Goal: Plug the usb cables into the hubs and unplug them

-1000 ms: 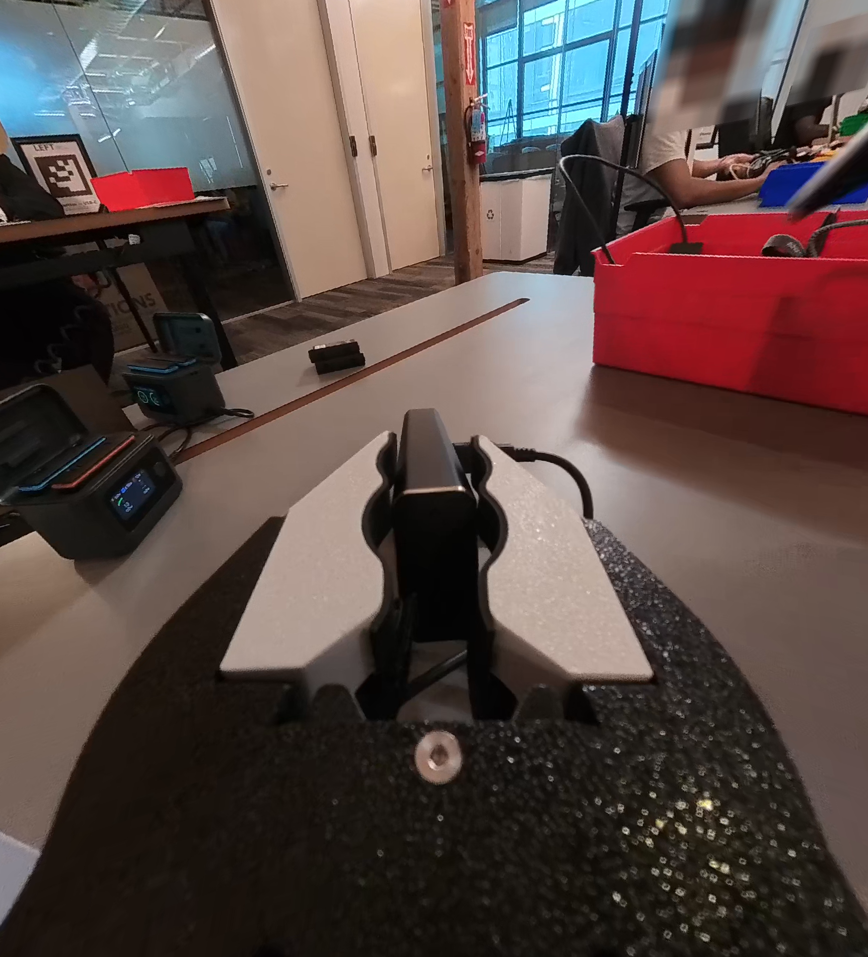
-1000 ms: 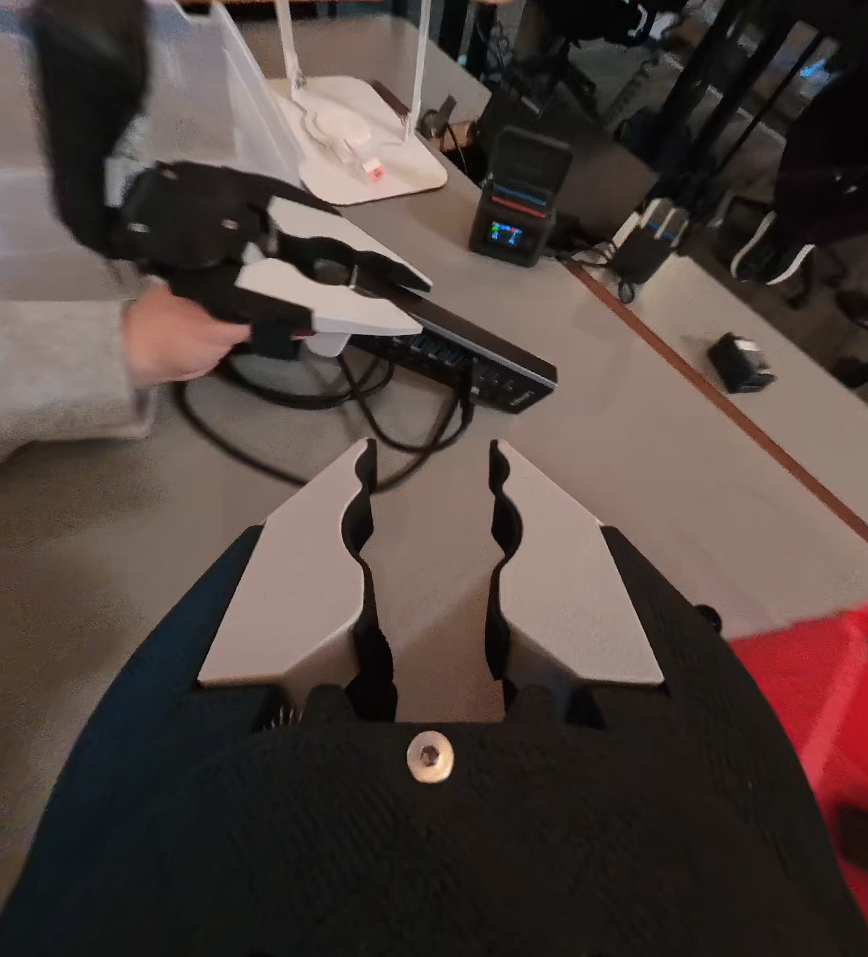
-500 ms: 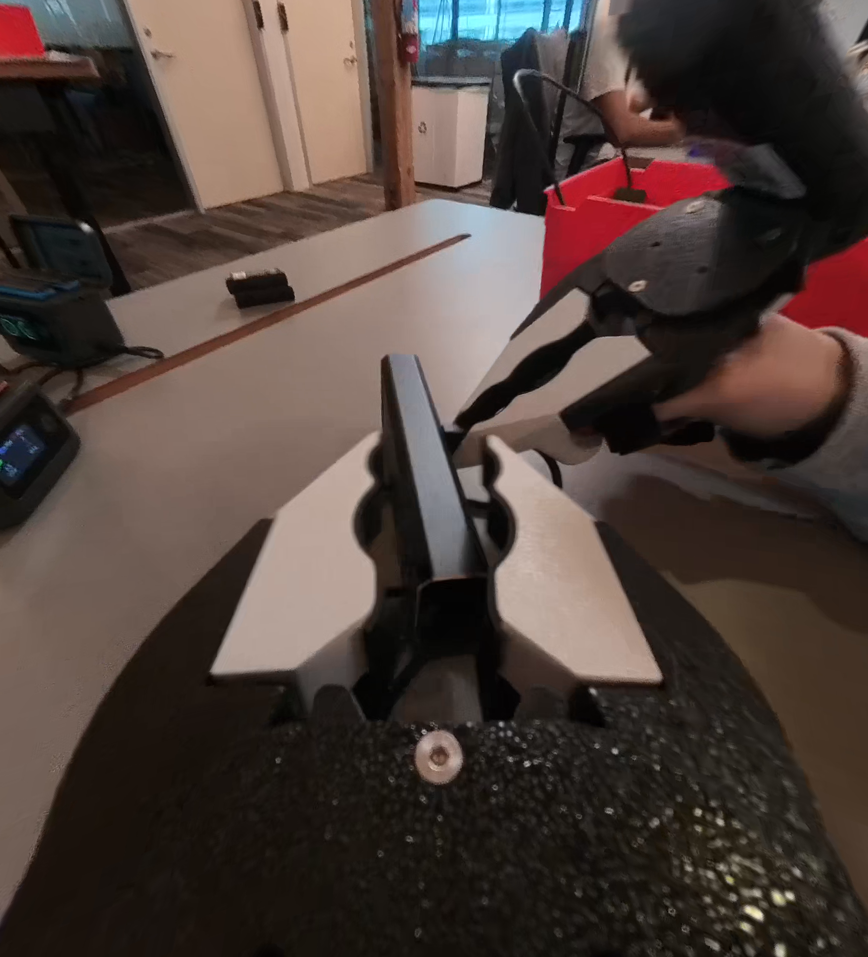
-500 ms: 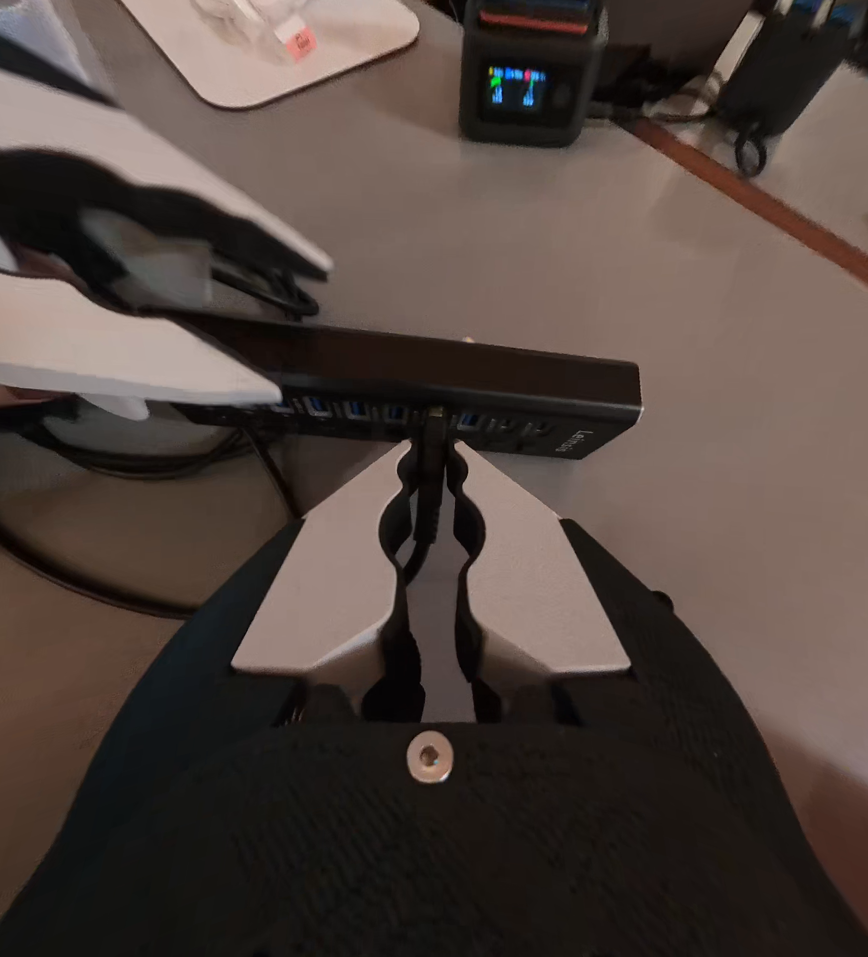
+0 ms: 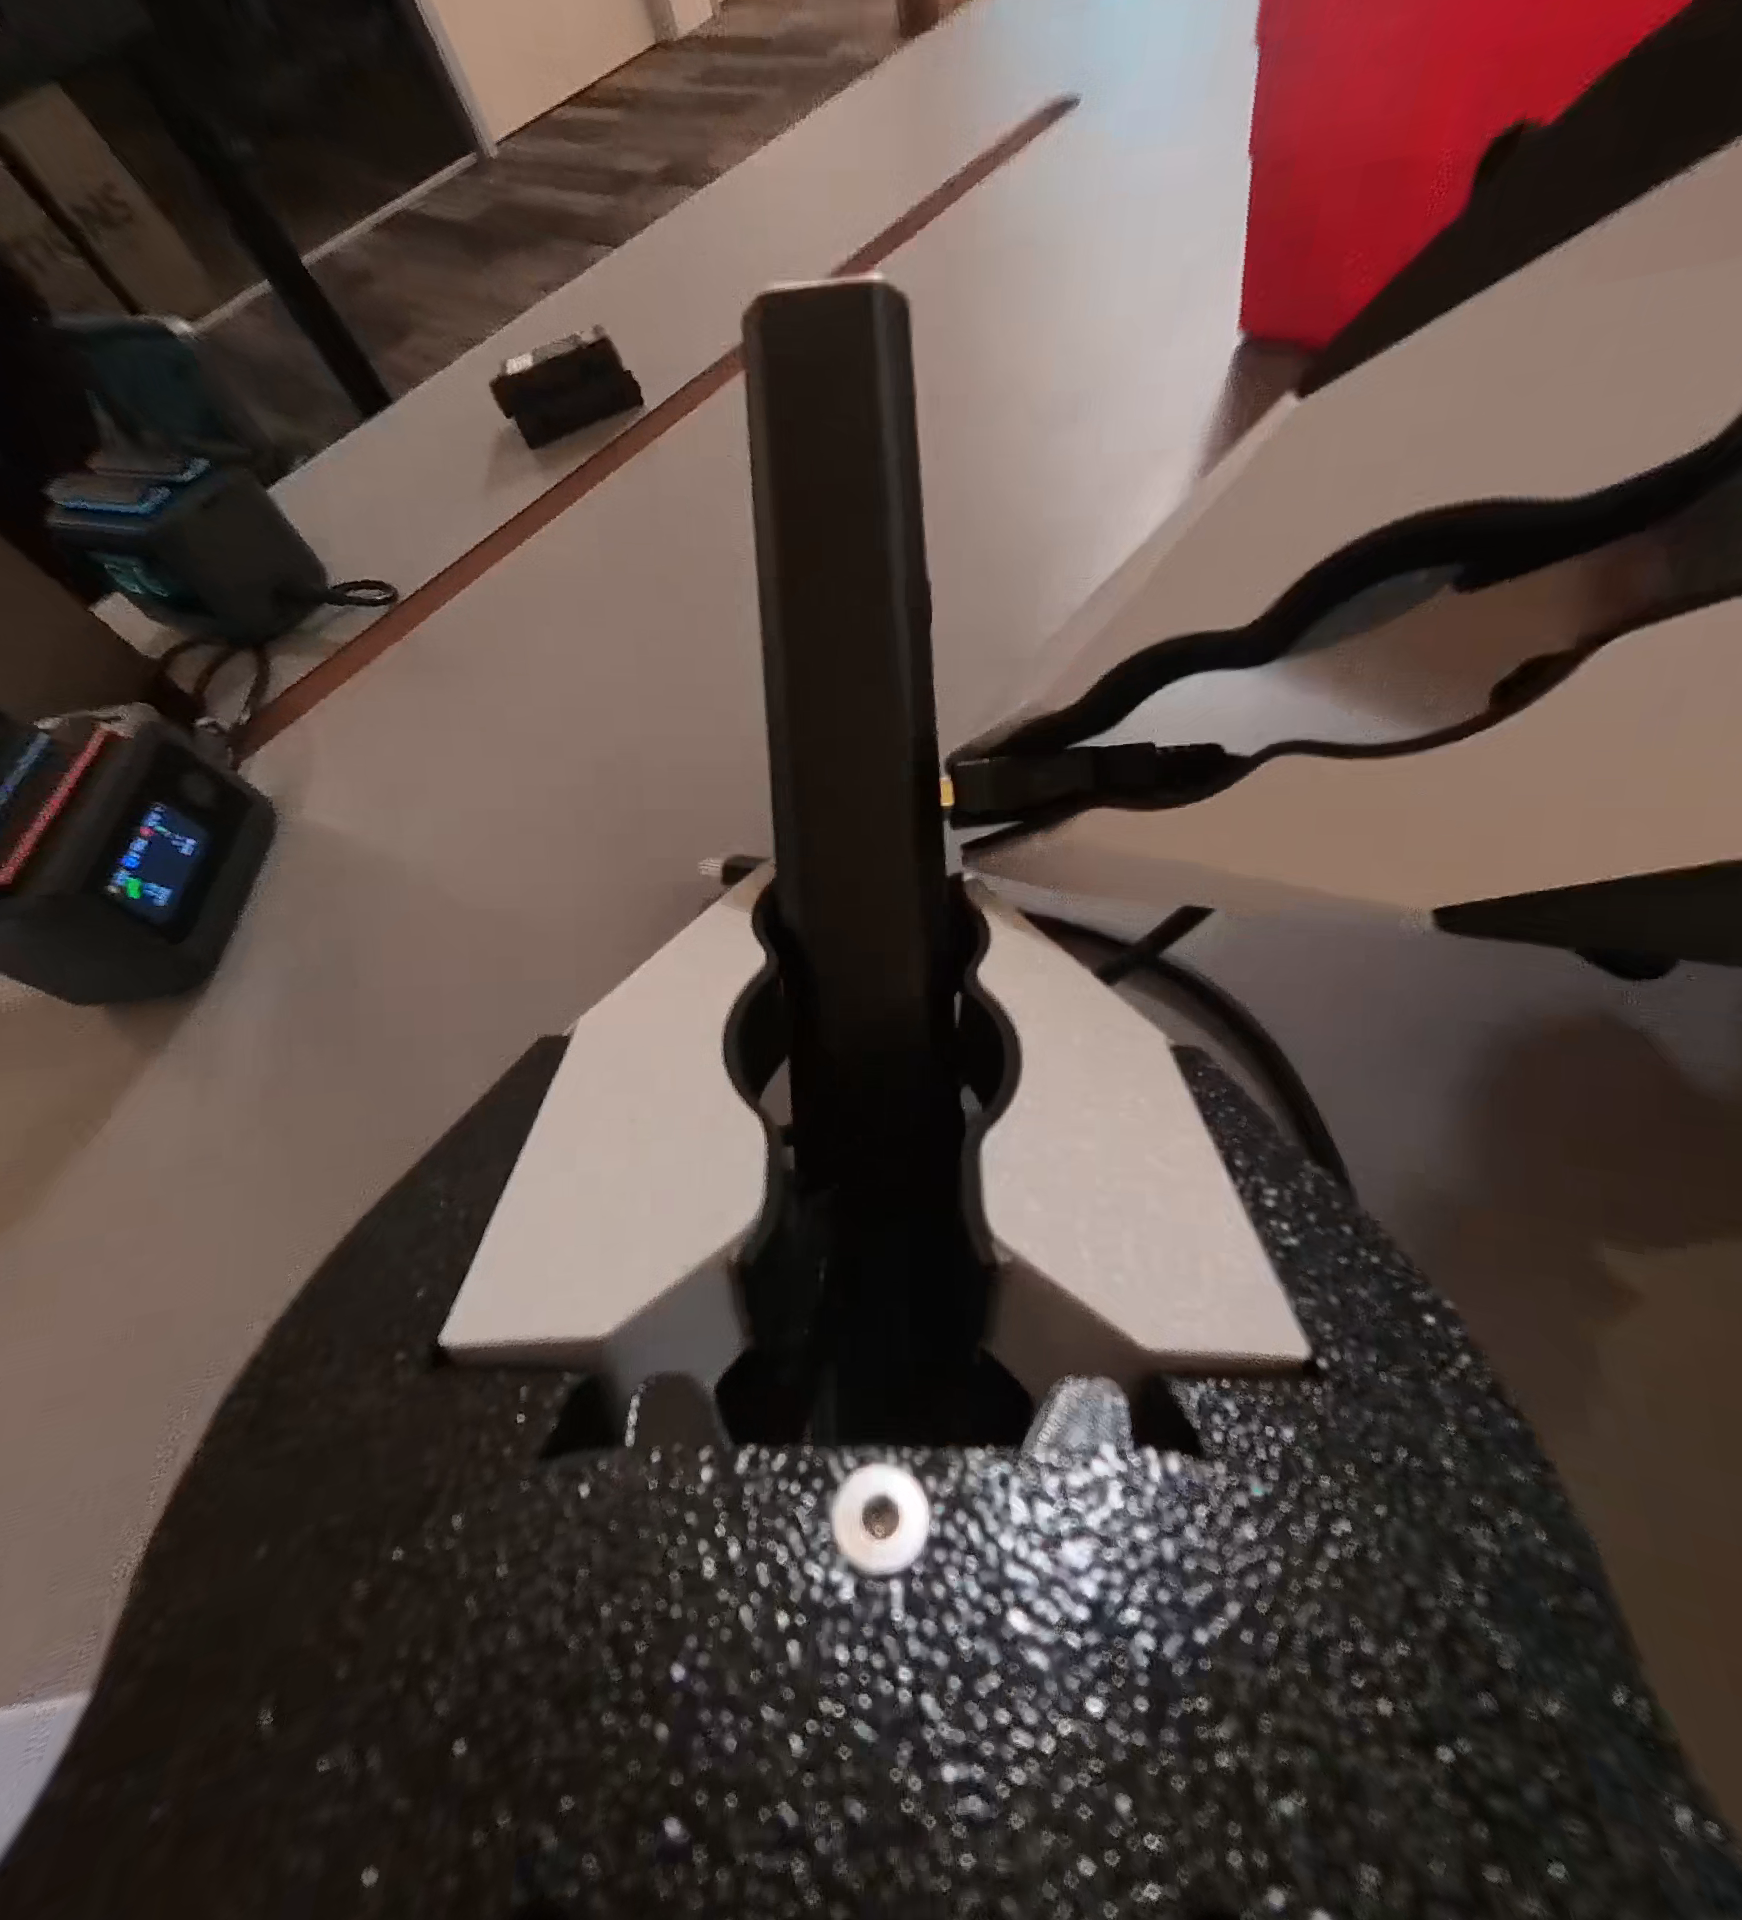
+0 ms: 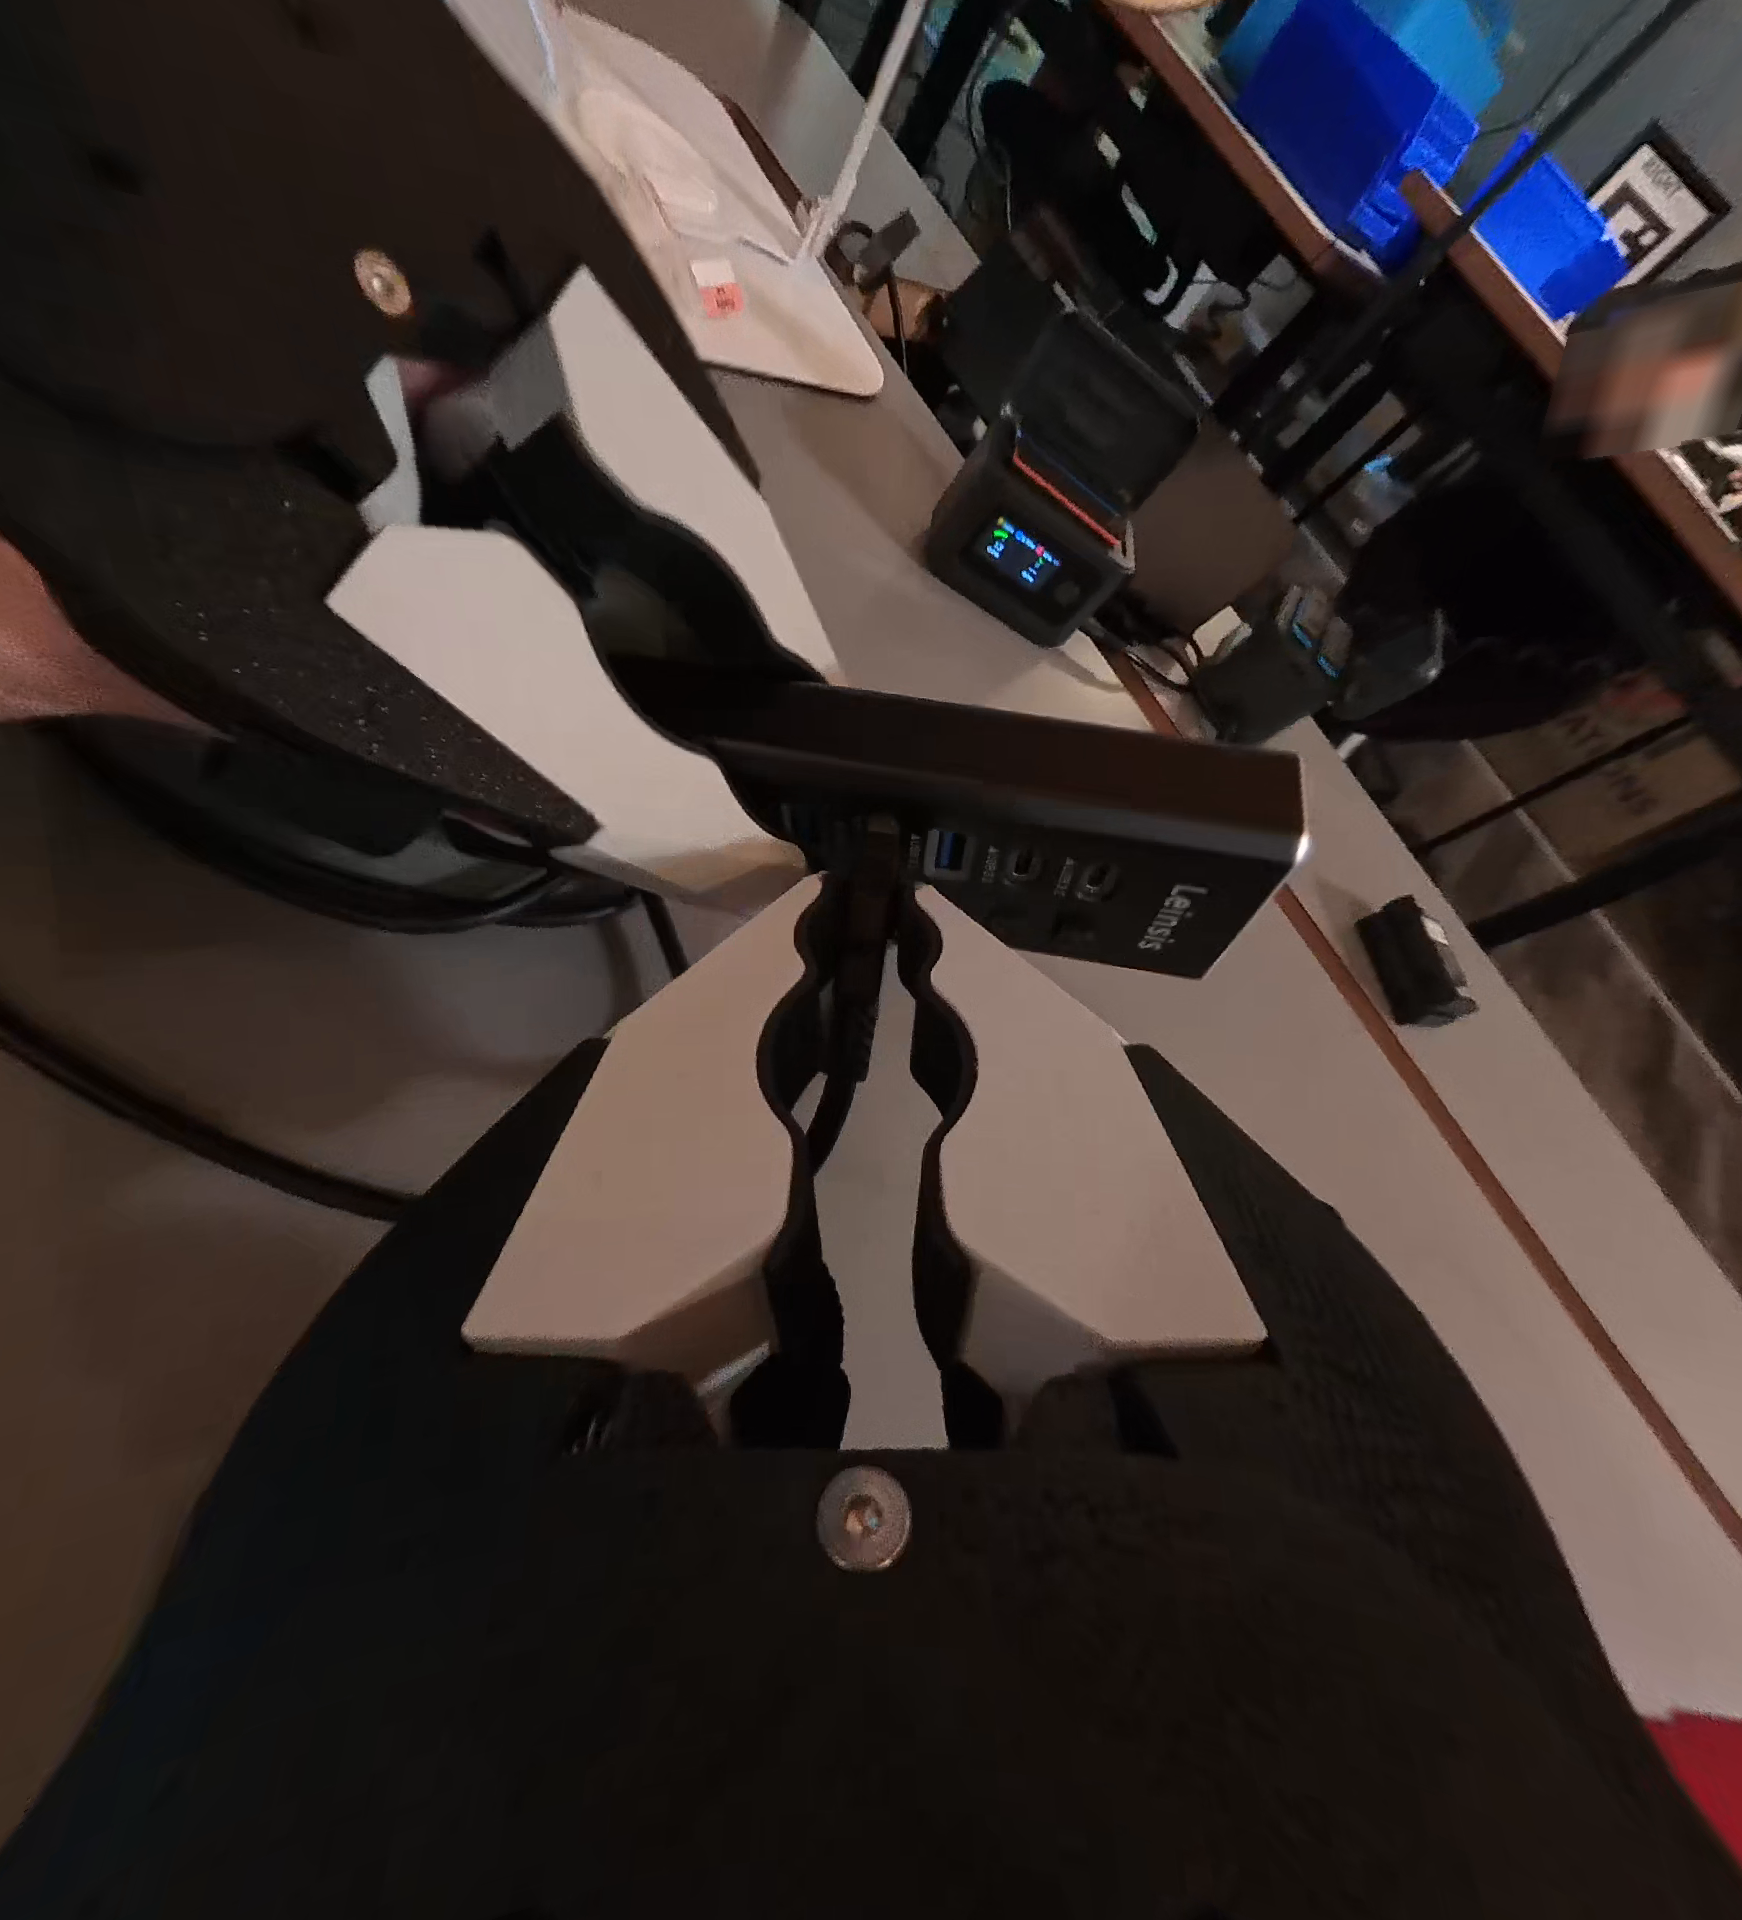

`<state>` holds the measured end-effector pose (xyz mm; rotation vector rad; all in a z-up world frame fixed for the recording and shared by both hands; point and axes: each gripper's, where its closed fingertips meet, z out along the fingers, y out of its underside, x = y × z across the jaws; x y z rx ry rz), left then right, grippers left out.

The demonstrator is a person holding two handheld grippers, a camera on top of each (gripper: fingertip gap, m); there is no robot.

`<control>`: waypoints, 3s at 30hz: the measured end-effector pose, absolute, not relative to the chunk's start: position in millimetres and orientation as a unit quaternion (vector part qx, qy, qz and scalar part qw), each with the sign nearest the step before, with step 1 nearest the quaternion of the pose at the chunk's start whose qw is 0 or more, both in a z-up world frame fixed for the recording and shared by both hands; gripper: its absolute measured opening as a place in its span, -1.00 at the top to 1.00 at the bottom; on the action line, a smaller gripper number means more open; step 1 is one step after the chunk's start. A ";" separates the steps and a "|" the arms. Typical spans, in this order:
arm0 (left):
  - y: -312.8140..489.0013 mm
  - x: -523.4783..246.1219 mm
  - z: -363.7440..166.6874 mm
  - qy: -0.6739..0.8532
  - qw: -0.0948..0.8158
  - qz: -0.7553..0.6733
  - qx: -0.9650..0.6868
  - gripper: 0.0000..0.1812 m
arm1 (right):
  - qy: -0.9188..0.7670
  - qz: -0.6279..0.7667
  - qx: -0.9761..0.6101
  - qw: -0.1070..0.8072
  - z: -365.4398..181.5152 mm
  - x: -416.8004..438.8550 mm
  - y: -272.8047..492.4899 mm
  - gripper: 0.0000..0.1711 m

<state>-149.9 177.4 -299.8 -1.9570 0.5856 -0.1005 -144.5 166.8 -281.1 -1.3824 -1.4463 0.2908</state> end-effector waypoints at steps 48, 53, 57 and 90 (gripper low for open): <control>181.1 -97.3 -274.8 0.226 0.534 -0.206 -0.788 0.72 | -0.588 -0.132 -0.485 0.634 -243.6 -101.2 158.1 0.93; 179.0 -97.2 -269.4 0.236 0.536 -0.183 -0.790 0.72 | -0.558 0.012 -0.545 0.626 -238.5 -99.5 161.1 0.92; 176.1 -95.2 -259.9 0.239 0.553 -0.142 -0.786 0.72 | -0.535 0.051 -0.558 0.633 -230.2 -94.5 157.9 0.91; 189.2 -92.0 -293.3 0.239 0.493 -0.159 -0.821 0.70 | -0.570 -0.106 -0.546 0.605 -251.5 -93.1 163.9 0.92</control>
